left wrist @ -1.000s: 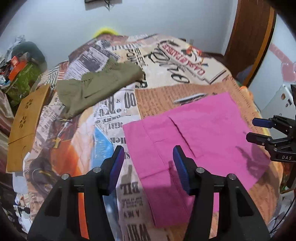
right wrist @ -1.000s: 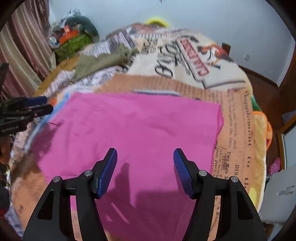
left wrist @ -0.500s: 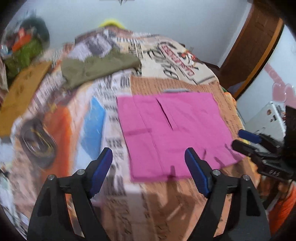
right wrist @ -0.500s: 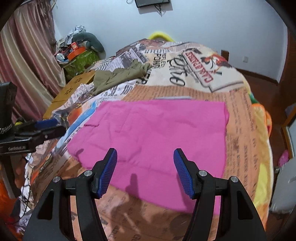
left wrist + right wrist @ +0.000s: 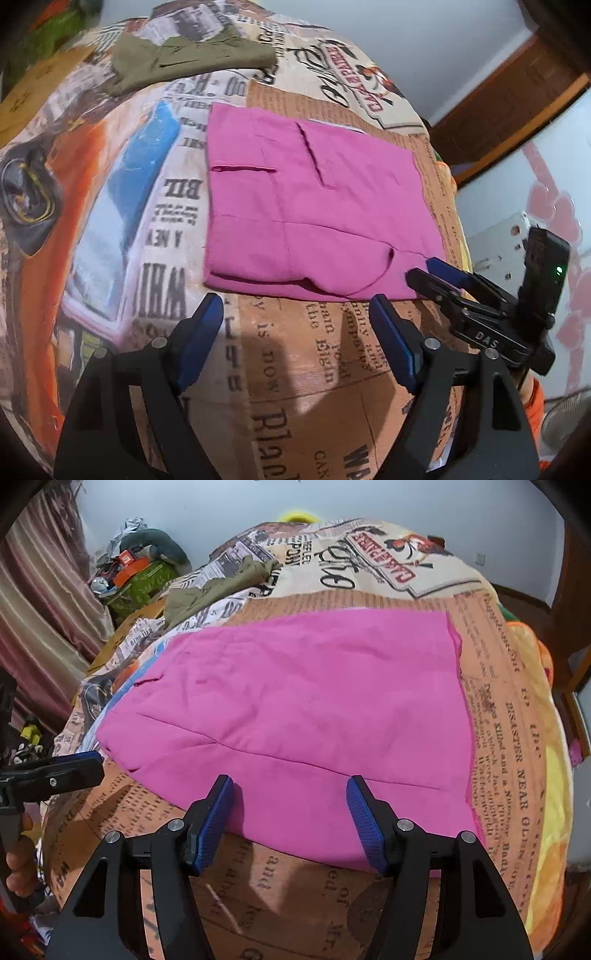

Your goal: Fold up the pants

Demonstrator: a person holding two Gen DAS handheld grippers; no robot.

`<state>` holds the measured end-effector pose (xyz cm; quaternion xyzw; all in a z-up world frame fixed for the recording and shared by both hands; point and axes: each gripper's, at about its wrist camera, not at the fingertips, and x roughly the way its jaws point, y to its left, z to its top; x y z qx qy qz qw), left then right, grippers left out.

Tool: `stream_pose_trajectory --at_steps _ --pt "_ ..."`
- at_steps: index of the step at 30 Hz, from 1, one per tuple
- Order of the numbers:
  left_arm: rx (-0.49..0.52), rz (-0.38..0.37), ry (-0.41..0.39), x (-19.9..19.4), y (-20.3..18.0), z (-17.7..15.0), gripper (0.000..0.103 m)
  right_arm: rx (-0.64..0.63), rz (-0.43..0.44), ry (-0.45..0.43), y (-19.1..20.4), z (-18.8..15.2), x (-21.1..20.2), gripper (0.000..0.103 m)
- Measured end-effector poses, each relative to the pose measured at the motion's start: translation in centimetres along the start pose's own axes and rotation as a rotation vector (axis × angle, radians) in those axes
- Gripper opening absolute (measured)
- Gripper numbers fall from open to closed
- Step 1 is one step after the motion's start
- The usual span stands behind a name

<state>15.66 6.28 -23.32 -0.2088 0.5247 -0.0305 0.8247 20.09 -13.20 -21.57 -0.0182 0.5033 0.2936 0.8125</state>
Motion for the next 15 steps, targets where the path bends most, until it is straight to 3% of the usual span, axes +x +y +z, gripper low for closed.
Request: stream_pose_trajectory --at_steps 5,12,14,15 --pt "-0.082 -0.098 0.020 1.0 0.9 0.8 0.090 -0.035 0.002 0.004 0.4 -0.4 0.3 0.062" --pt "-0.167 -0.116 0.022 2.4 1.4 3.0 0.090 -0.038 0.021 0.002 0.0 -0.4 0.5 0.062" --pt "-0.194 -0.101 0.019 2.6 1.8 3.8 0.078 -0.039 0.023 0.002 0.1 -0.4 0.5 0.062" --pt "-0.199 -0.083 0.020 2.6 2.0 4.1 0.065 -0.039 0.024 0.001 0.0 -0.4 0.5 0.062"
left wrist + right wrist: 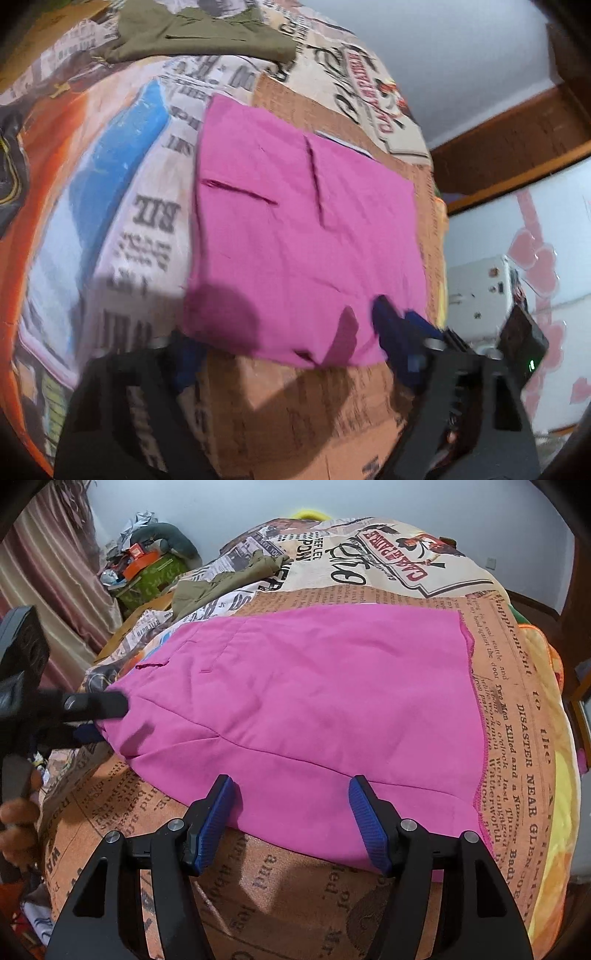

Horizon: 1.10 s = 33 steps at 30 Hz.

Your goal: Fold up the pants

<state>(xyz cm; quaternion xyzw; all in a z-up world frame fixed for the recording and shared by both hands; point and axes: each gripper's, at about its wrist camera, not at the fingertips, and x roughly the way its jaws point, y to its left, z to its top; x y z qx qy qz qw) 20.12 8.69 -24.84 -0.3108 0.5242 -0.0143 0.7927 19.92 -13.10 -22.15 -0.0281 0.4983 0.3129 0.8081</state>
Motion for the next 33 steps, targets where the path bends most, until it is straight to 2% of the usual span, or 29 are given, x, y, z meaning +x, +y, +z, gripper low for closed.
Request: stream_pose_trajectory --at_steps 1,3,8,10,15,24,27,30,33 --pt "-0.004 0.021 -0.002 0.1 0.1 0.3 0.052 0.000 0.001 0.000 0.1 0.0 0.0 0.062" --pt "-0.004 0.038 0.000 0.3 0.3 0.5 0.040 0.001 0.004 0.000 0.0 0.0 0.0 0.062" --pt "0.052 0.082 -0.044 -0.4 -0.3 0.1 0.030 0.005 0.007 -0.001 0.1 0.0 -0.1 0.062" --pt "0.084 0.110 -0.097 -1.5 -0.8 -0.1 0.026 0.008 0.009 0.001 0.1 0.1 -0.1 0.062" --pt "0.169 0.235 -0.215 -4.4 -0.9 -0.3 0.025 0.012 0.018 0.001 0.4 0.0 -0.7 0.061" --pt "0.260 0.437 -0.343 -7.9 0.5 -0.8 0.025 -0.004 0.016 0.000 1.0 -0.6 -0.9 0.060" --pt "0.289 0.446 -0.364 -8.5 -0.2 -0.9 0.025 0.008 0.020 0.002 0.8 -0.7 -0.9 0.060" --pt "0.359 0.465 -0.399 -8.7 -2.2 -1.1 0.025 0.022 0.020 0.002 0.5 -0.8 -0.9 0.060" --pt "0.416 0.432 -0.423 -8.6 -4.5 -1.2 0.025 0.032 0.025 -0.002 0.3 -1.0 -0.9 0.060"
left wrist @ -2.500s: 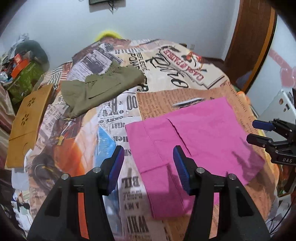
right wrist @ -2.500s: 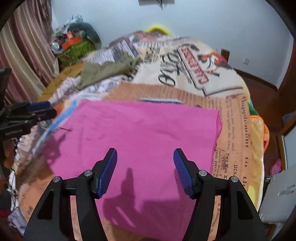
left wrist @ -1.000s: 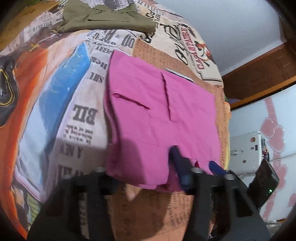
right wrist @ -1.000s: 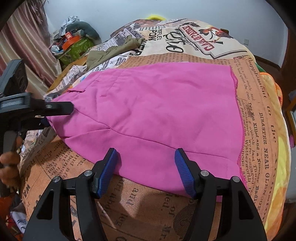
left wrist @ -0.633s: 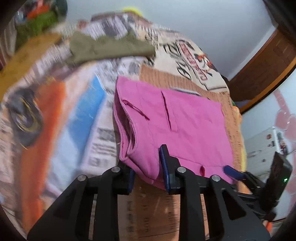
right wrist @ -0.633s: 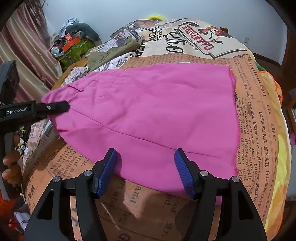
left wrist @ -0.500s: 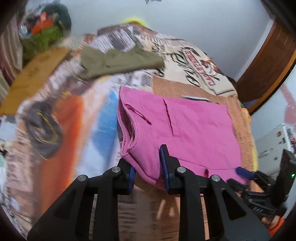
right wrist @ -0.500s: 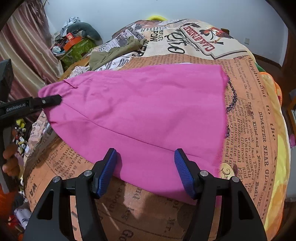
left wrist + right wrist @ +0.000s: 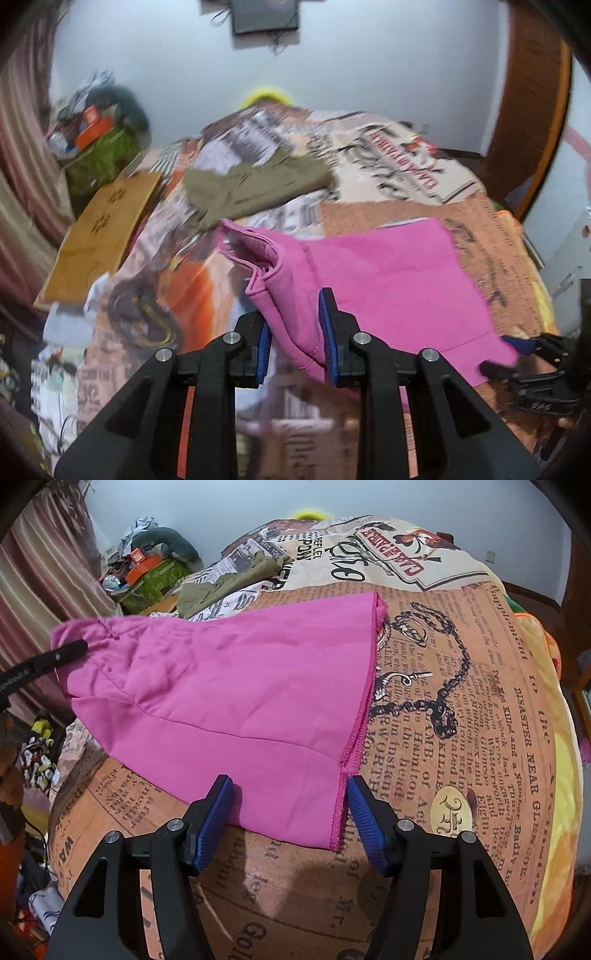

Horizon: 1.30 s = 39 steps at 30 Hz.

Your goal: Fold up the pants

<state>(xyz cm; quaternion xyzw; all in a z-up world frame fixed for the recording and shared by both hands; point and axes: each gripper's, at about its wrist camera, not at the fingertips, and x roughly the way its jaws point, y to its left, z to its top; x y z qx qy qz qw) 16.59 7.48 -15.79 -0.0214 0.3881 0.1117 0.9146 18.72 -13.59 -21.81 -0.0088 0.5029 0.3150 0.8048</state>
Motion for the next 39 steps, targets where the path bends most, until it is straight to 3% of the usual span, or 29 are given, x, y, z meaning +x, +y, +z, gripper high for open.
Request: stream_pose_trajectory --at_steps 5,12,20,25,28,39 --pt "0.044 -0.107 -0.046 -1.1 -3.2 1.8 0.021 0.005 0.003 -0.002 -0.1 -0.1 0.0 0.060" --pt "0.081 -0.250 -0.017 -0.8 -7.2 3.4 0.016 0.027 0.006 -0.016 -0.4 -0.2 -0.3 0.060" --pt "0.123 -0.306 0.029 0.6 -10.6 3.2 0.014 0.093 -0.021 -0.071 -2.5 -0.1 -2.5 0.060" --pt "0.147 -0.335 0.064 1.5 -12.4 2.7 0.013 0.115 -0.044 -0.018 -3.6 -1.1 -0.9 0.060" --pt "0.165 -0.348 0.086 2.0 -13.4 2.3 0.013 0.116 -0.040 -0.038 -3.6 -1.4 -1.1 0.060" --pt "0.212 -0.403 0.253 5.9 -16.5 -0.8 0.014 0.122 -0.031 -0.034 -3.8 -1.2 -1.1 0.060"
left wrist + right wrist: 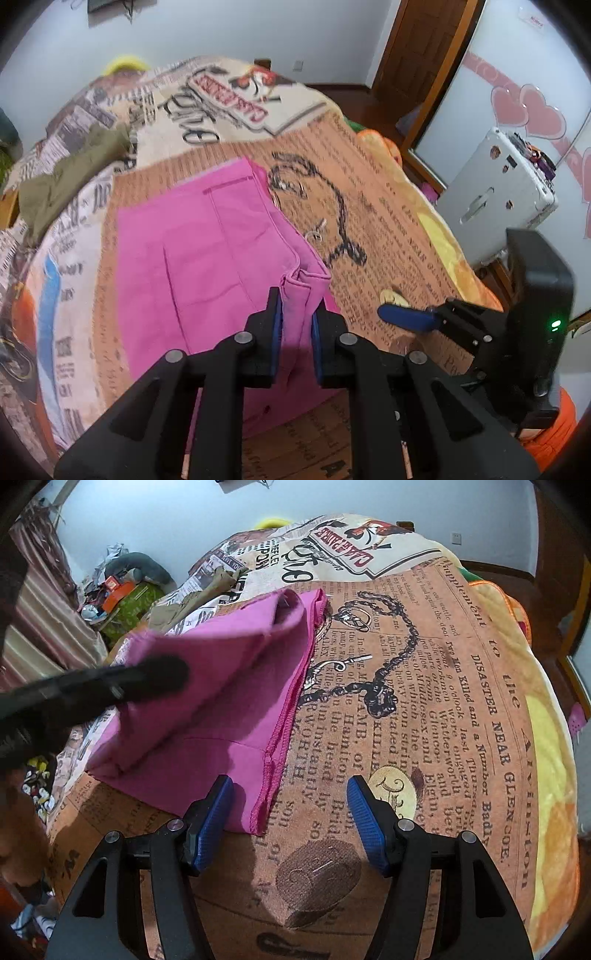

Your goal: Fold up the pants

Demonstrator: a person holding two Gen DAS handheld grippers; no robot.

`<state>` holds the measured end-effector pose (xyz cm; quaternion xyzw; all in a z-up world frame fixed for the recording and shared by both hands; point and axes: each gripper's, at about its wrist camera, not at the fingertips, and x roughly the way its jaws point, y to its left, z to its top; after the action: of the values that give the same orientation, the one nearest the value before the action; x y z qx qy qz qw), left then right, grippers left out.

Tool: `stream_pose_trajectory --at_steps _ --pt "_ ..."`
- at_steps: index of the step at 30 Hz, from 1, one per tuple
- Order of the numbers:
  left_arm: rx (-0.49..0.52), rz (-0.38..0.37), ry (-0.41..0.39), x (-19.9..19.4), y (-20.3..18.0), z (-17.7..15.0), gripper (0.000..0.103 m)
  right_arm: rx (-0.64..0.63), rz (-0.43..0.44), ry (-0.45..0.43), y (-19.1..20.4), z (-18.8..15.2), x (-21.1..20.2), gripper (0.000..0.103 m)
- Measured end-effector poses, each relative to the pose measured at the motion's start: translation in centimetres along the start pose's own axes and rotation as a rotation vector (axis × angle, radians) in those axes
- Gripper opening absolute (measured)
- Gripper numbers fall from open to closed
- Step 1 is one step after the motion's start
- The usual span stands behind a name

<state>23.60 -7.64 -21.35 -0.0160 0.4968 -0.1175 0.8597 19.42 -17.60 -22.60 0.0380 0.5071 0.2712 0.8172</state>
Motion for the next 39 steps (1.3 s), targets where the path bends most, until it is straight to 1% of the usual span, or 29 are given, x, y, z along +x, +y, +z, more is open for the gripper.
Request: stream_pose_trajectory --at_steps 2,3,4,5,6,7,11,13,15,17,18,22,24,25,26,31,35,39 --pt "0.002 -0.005 0.009 0.1 0.0 -0.2 0.014 0.005 0.000 0.000 0.0 0.0 -0.1 0.060" --pt "0.006 -0.005 0.010 0.1 -0.1 -0.2 0.018 0.007 0.000 0.000 0.0 0.0 -0.2 0.060" --pt "0.008 -0.009 0.012 0.0 -0.1 -0.2 0.026 0.008 0.000 0.000 0.0 -0.1 -0.2 0.060" --pt "0.007 -0.017 0.014 -0.2 -0.1 -0.3 0.032 0.011 0.000 0.000 0.0 -0.1 -0.3 0.060" --pt "0.005 -0.023 0.011 -0.4 0.0 -0.3 0.042 0.014 0.000 0.000 0.0 -0.1 -0.3 0.060" --pt "0.004 -0.026 -0.003 -0.9 0.0 -0.4 0.047 0.016 0.000 -0.001 0.0 -0.1 -0.4 0.060" --pt "0.023 0.011 -0.048 -2.7 0.5 -0.4 0.048 0.023 -0.009 -0.009 0.0 -0.1 -0.9 0.060" --pt "0.027 0.038 -0.068 -3.4 1.2 -0.4 0.053 0.031 -0.008 -0.023 0.0 0.1 -1.4 0.060" --pt "0.040 0.084 -0.079 -4.0 2.3 -0.7 0.055 0.036 -0.001 -0.040 0.1 0.3 -2.0 0.060" --pt "0.049 0.122 -0.064 -3.9 3.3 -1.1 0.056 0.034 0.003 -0.069 0.4 0.9 -3.0 0.060" --pt "0.045 0.126 -0.052 -3.7 3.8 -1.4 0.056 0.034 0.011 -0.087 0.7 1.2 -3.5 0.060" --pt "0.008 0.086 0.047 -2.0 5.4 -3.3 0.056 0.032 0.038 -0.142 1.7 2.5 -4.6 0.060" --pt "0.020 0.101 0.051 -1.8 5.3 -4.0 0.056 0.017 0.035 -0.156 2.3 3.1 -4.5 0.060" --pt "0.027 0.120 0.035 -1.9 5.2 -4.3 0.056 0.011 0.030 -0.156 2.5 3.4 -4.2 0.060" --pt "0.027 0.125 0.031 -1.9 5.1 -4.5 0.056 0.007 0.026 -0.154 2.7 3.6 -4.0 0.060" --pt "0.002 0.128 0.009 -2.6 5.7 -4.2 0.057 0.008 0.006 -0.098 2.6 3.4 -1.7 0.060" --pt "-0.018 0.162 -0.011 -3.3 7.5 -3.1 0.057 0.022 -0.012 -0.028 1.7 1.9 0.2 0.060" --pt "-0.040 0.211 -0.023 -3.4 9.8 -1.6 0.058 0.028 0.005 -0.025 0.9 1.4 0.2 0.060"
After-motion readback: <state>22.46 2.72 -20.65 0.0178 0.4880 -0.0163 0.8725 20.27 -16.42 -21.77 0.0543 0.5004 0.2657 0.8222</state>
